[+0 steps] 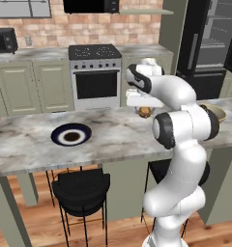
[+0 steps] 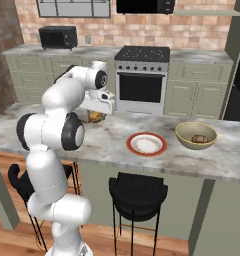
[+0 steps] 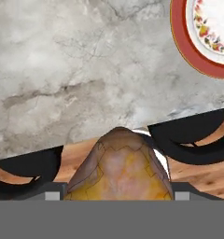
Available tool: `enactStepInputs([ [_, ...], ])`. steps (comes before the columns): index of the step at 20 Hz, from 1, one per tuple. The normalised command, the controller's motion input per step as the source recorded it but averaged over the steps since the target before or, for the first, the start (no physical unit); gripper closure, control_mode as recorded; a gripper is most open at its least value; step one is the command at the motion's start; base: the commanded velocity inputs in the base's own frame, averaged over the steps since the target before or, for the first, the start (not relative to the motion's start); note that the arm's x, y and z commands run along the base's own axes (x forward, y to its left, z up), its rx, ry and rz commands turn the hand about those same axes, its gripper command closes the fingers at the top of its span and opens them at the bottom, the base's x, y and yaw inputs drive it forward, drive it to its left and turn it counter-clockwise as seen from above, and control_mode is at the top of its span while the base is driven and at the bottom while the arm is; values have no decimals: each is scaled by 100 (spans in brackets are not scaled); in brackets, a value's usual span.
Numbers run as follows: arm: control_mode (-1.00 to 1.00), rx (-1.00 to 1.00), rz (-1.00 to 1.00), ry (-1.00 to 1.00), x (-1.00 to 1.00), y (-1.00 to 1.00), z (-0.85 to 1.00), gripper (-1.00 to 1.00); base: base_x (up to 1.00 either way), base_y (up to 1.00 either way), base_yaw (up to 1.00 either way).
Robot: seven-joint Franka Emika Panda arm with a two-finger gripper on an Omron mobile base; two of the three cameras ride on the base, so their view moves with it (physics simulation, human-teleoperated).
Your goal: Pick the chicken drumstick and potato from their plates and place them in the bowl. Then put the bowl in the fridge.
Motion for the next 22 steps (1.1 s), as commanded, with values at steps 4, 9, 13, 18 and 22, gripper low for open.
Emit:
enactStepInputs([
  [4,-100,0,-33,0,-2,-67,7,100,0,0,0],
  [9,-100,-1,-41,0,0,-59,3,100,0,0,0],
  [13,-100,-6,-37,0,0,-60,2,100,0,0,0],
  [18,-100,-12,-29,0,0,-66,3,100,0,0,0],
  [22,-100,-15,-22,0,0,-71,1,100,0,0,0],
])
